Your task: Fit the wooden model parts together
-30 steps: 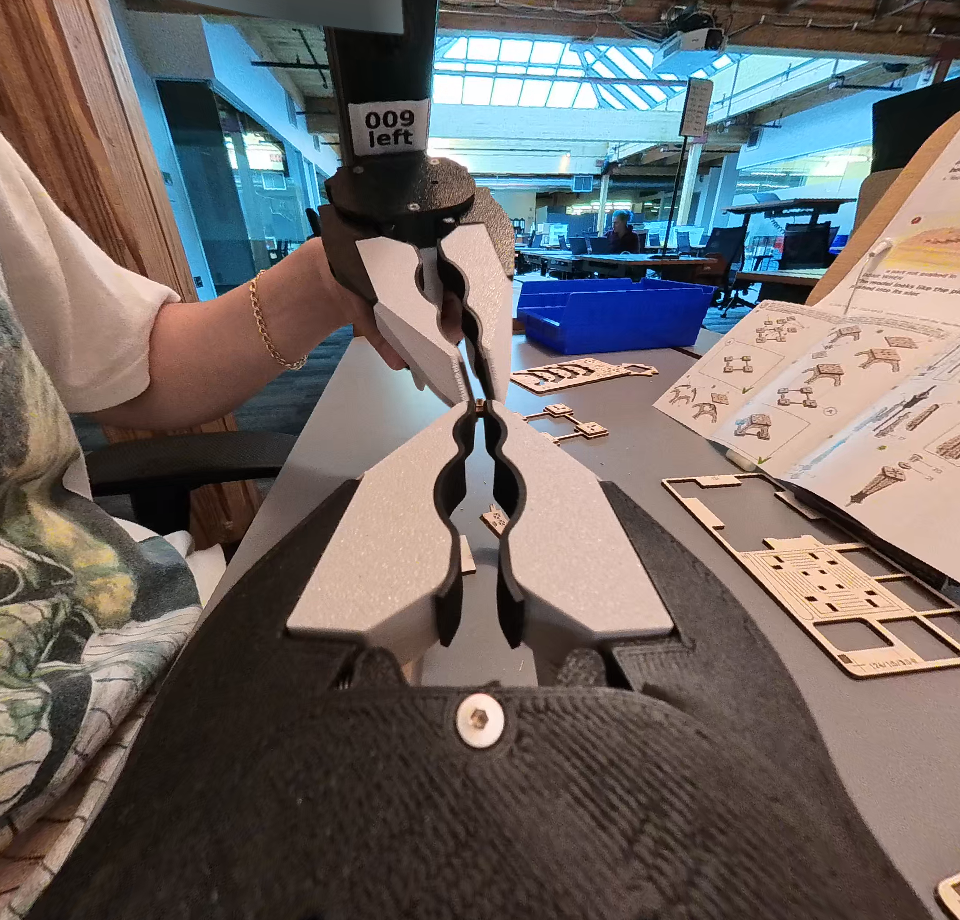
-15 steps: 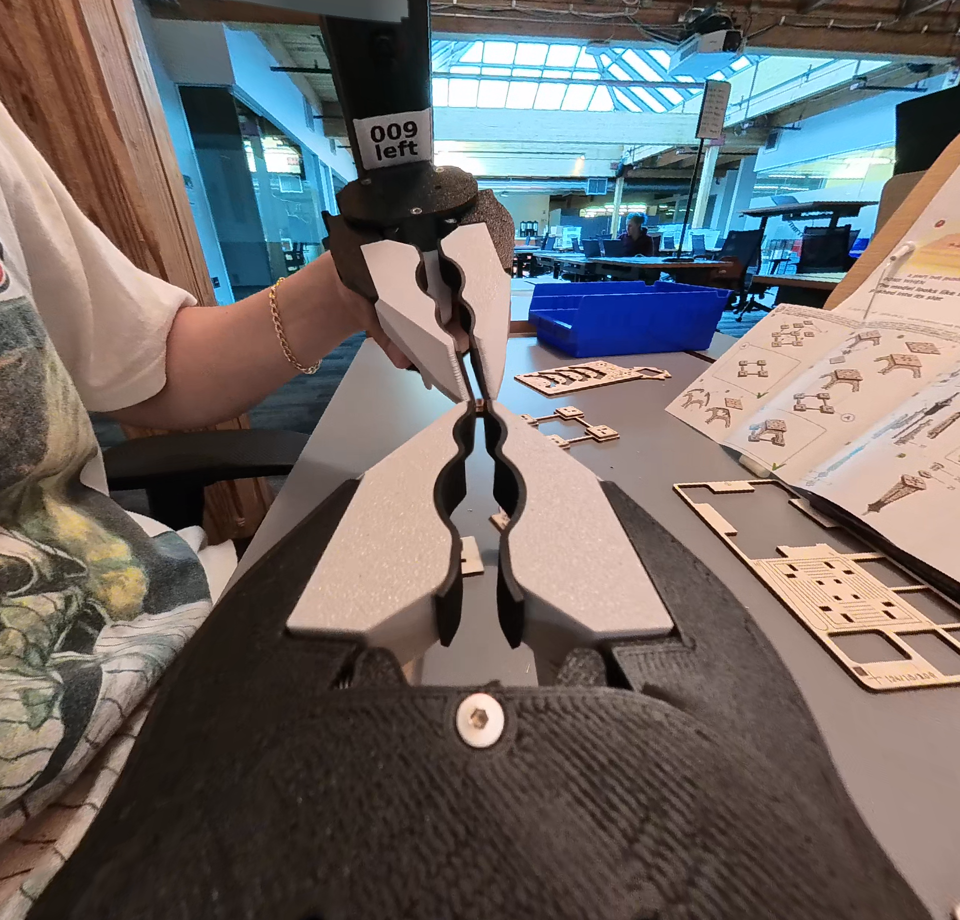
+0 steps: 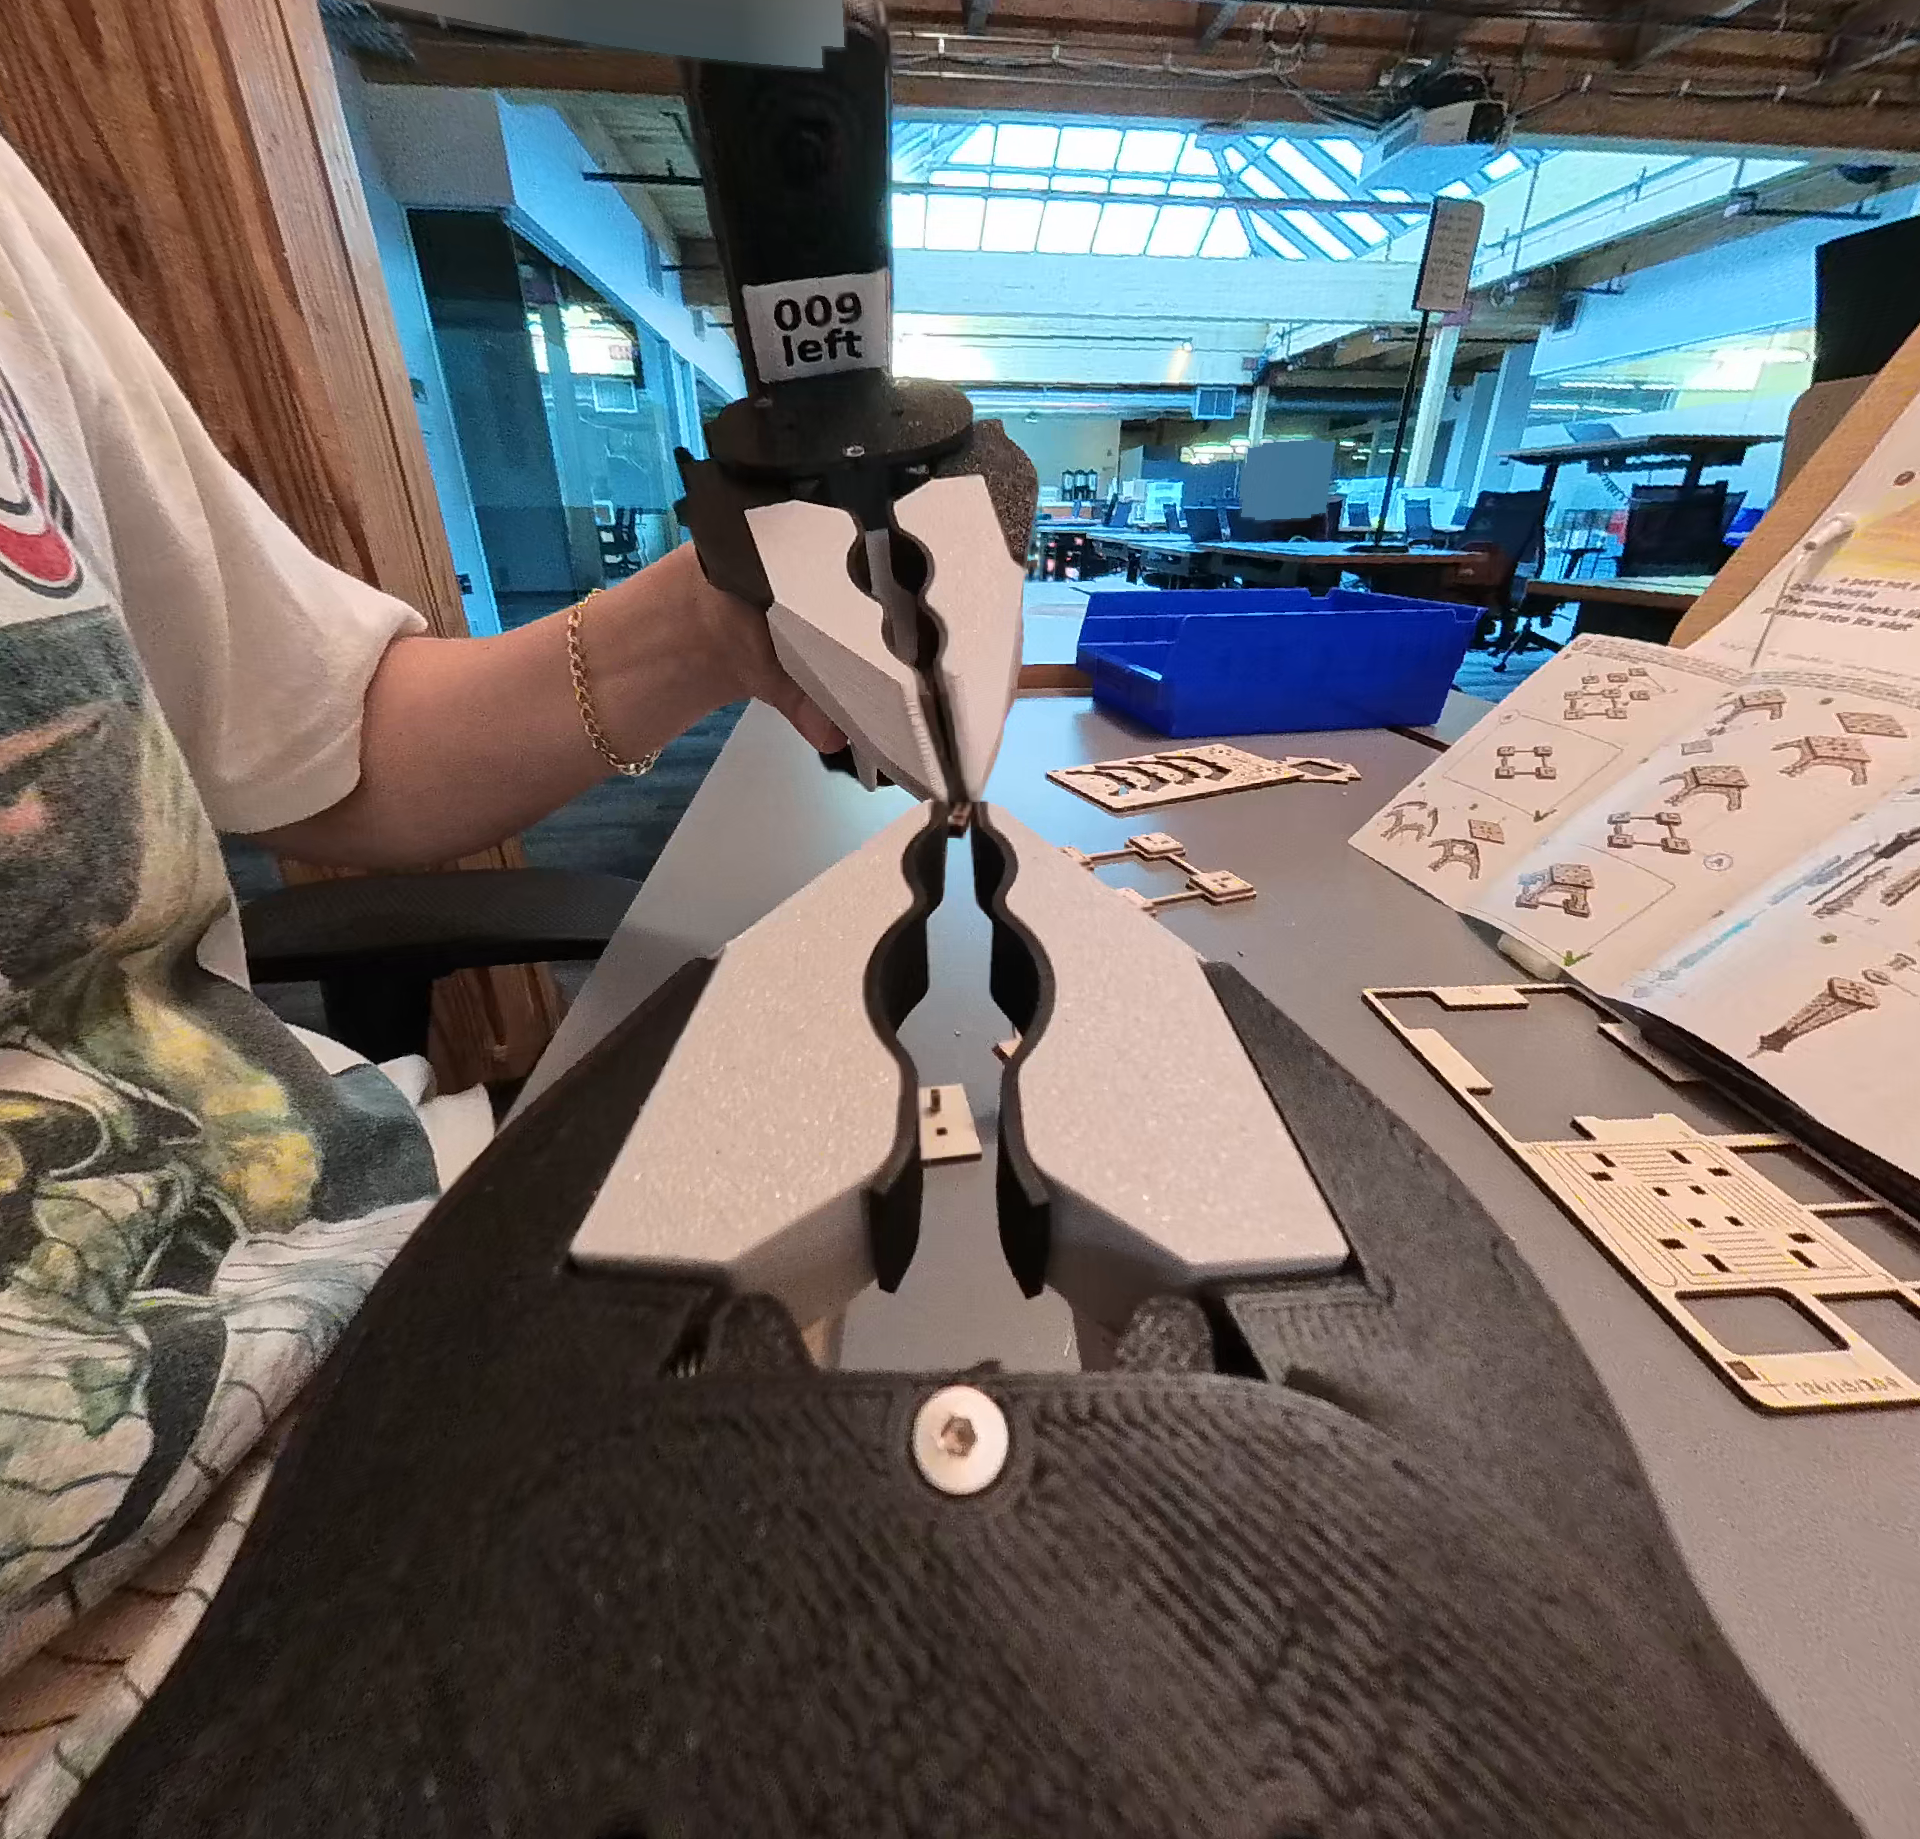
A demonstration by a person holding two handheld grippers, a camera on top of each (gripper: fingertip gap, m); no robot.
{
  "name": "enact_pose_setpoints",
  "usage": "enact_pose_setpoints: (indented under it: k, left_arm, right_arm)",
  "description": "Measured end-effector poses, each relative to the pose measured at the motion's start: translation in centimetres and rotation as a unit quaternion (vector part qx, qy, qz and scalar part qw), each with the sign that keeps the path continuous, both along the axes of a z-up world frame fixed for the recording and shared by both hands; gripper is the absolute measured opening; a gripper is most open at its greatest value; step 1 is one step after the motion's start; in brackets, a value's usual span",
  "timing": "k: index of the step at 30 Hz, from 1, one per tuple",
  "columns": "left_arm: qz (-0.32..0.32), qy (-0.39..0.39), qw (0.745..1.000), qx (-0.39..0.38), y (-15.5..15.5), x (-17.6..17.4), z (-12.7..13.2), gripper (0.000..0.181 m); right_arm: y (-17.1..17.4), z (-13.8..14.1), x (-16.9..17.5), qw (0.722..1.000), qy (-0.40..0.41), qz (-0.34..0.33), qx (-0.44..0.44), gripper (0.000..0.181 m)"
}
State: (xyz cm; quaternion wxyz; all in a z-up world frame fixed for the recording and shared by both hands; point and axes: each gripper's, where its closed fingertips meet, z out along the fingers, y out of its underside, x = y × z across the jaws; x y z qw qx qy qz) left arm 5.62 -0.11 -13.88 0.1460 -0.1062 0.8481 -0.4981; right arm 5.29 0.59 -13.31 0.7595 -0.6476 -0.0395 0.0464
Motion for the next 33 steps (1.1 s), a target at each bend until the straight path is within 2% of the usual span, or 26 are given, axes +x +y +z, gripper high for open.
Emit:
enact_pose_setpoints:
  k: [3,10,20,33]
  left_arm:
    - [0.015,-0.001,0.999,0.029,0.6,0.2,-0.6,0.0]
    - [0.013,-0.007,0.999,0.036,0.8,-0.3,-0.7,0.0]
    - [0.0,-0.012,0.999,-0.033,0.0,-0.4,0.7,0.0]
    - [-0.003,-0.013,0.999,-0.048,-0.3,-0.3,0.3,0.003]
  right_arm:
    - [-0.1,0.1,0.4,1.0,0.002,-0.013,0.006,0.001]
    - [0.2,-0.4,0.3,1.0,-0.01,-0.013,-0.018,0.0]
    - [0.0,-0.2,0.1,1.0,-0.007,-0.003,-0.009,0.0]
    - [-0.4,0.8,-0.1,0.999,0.023,0.017,0.036,0.0]
